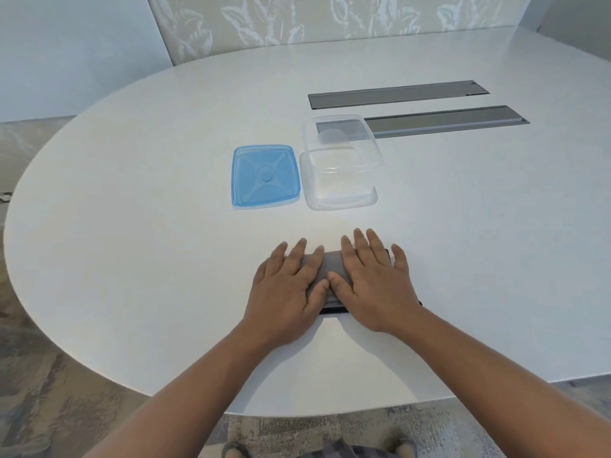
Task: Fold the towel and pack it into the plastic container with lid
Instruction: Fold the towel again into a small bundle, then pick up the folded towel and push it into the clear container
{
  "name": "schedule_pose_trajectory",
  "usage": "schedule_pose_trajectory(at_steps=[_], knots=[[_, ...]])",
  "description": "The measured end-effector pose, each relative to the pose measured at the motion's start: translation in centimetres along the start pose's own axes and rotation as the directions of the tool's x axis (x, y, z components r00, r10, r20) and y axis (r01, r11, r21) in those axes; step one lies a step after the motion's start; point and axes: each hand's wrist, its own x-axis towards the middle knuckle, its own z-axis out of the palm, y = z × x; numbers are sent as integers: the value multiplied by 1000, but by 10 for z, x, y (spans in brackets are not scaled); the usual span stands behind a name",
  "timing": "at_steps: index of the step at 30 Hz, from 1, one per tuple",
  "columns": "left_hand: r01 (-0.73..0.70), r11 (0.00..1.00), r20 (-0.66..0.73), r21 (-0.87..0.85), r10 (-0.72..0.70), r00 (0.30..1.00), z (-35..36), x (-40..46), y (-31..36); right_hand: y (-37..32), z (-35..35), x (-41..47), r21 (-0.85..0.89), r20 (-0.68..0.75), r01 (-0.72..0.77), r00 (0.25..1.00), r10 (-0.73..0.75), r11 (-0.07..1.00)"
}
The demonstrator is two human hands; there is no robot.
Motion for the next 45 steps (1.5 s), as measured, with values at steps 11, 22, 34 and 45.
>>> schedule_pose_trajectory(at_steps=[11, 22, 34, 45], knots=[[213, 962, 84, -171, -201, 976, -9, -12, -7, 36, 1, -7, 211, 36, -136, 991, 132, 968], [385, 890, 225, -244, -335, 915, -48, 11, -13, 38, -17, 2, 267, 54, 72, 995, -90, 961], [170, 600, 153, -782, -79, 985, -55, 10, -16, 49, -47, 12, 363, 127, 42, 987, -95, 931], [-94, 30, -99, -995, -288, 952, -91, 58, 1, 40, -80, 21, 914, 129, -21, 962, -242, 406]])
